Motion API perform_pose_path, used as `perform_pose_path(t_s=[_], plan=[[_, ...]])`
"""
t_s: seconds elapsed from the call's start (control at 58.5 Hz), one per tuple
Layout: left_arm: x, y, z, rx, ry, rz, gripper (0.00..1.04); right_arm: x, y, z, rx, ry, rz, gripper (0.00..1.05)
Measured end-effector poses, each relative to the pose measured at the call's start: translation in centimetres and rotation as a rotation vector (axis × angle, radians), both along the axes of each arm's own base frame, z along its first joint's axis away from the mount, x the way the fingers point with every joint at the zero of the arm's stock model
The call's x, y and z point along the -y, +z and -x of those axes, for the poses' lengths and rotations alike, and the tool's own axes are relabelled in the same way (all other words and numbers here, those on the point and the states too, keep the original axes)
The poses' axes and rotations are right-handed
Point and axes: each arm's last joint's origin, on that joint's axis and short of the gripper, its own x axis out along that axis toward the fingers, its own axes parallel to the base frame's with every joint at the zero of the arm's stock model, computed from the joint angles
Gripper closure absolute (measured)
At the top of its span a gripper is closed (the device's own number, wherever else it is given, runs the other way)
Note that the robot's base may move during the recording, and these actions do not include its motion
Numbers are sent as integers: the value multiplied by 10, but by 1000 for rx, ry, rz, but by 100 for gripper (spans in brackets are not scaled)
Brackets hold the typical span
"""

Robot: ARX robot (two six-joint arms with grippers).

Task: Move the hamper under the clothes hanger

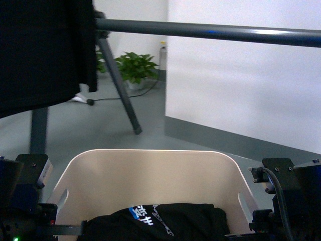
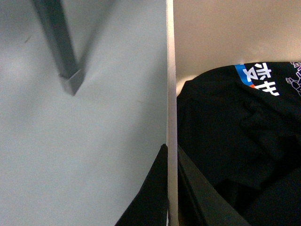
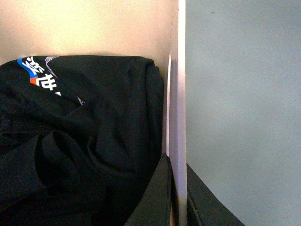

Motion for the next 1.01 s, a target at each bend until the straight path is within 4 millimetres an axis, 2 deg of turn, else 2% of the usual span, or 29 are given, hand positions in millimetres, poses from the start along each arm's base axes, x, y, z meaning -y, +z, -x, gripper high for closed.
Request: perform_pose_path(t_s=[0.581, 1.008], plan=[[5, 1, 0, 1, -31, 14, 101, 5, 0, 0, 3, -33, 18, 102], [0, 0, 0, 1, -1, 1, 101, 0, 0, 2, -2, -2, 1, 102]])
